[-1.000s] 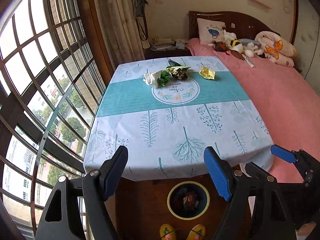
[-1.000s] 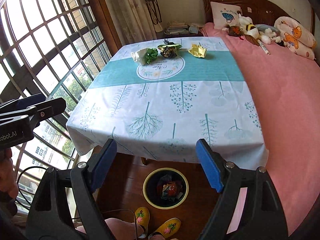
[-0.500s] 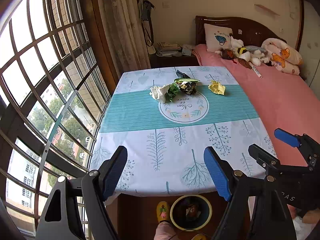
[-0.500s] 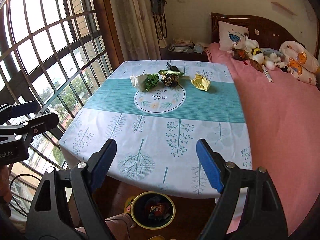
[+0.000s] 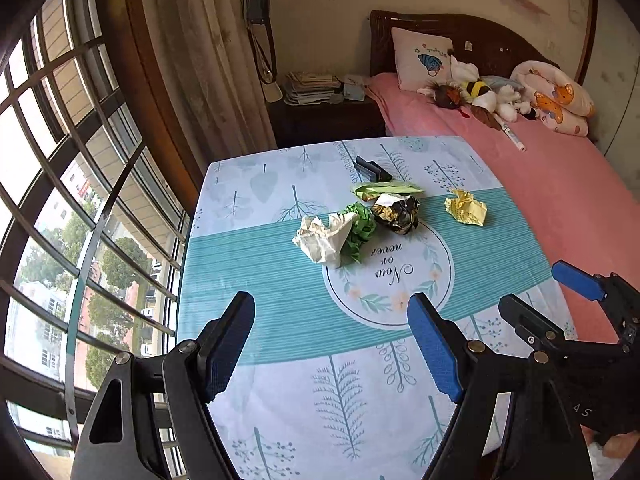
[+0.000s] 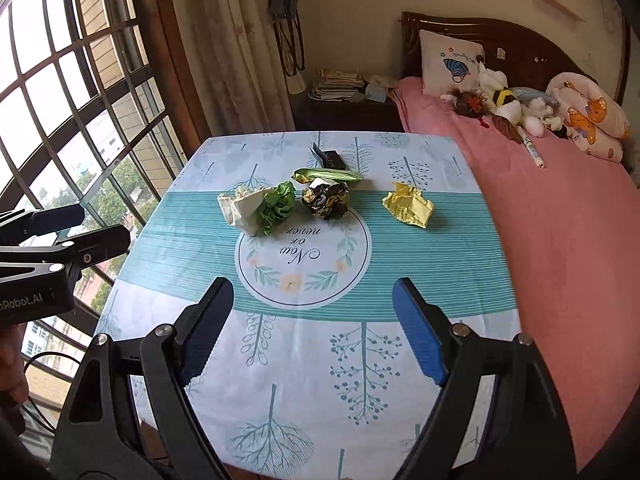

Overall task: Collect trash
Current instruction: 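Grasp the white crumpled paper with the left gripper while the right grasps the green crumpled paper, then carry the white and green papers down over the trash bin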

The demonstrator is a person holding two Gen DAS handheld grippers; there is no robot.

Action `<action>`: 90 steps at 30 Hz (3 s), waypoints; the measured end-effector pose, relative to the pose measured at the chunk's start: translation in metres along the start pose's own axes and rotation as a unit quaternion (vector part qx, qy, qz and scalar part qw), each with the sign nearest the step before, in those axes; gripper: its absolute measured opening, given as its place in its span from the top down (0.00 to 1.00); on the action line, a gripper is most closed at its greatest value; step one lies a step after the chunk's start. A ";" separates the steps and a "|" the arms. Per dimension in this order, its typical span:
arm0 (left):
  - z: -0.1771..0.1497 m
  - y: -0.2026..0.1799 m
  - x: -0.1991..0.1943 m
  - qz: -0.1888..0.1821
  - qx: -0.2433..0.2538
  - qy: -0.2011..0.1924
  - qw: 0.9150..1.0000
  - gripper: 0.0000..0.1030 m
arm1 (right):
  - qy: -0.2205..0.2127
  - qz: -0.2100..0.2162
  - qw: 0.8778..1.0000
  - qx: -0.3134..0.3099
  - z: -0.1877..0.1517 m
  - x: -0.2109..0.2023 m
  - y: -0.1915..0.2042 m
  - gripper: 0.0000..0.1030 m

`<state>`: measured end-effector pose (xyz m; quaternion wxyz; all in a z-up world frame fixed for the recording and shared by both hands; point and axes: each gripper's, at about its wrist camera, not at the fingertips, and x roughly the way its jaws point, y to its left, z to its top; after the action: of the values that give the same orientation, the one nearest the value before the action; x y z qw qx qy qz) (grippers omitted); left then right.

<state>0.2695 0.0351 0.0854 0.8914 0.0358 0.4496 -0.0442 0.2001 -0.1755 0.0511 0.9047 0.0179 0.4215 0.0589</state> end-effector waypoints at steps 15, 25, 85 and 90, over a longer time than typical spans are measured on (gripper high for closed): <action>0.091 0.026 0.205 -0.071 0.031 0.092 0.993 0.22 | 0.048 -0.047 0.995 0.071 0.088 0.182 0.001 0.23; 0.075 0.020 0.273 -0.095 0.028 0.154 0.983 0.22 | 0.077 -0.045 0.992 0.094 0.082 0.233 -0.010 0.24; -0.106 -0.071 0.003 -0.051 -0.038 0.037 0.997 0.47 | 0.048 0.094 0.994 0.040 -0.047 0.024 -0.019 0.71; -0.179 -0.112 -0.049 -0.048 -0.050 0.032 0.997 0.47 | 0.044 0.103 0.993 0.030 -0.107 -0.046 -0.040 0.71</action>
<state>0.0857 -0.0553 0.0158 0.8740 -0.0287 0.4809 -0.0638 0.0925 -0.2223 0.0137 0.8733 0.0853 0.4588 0.1398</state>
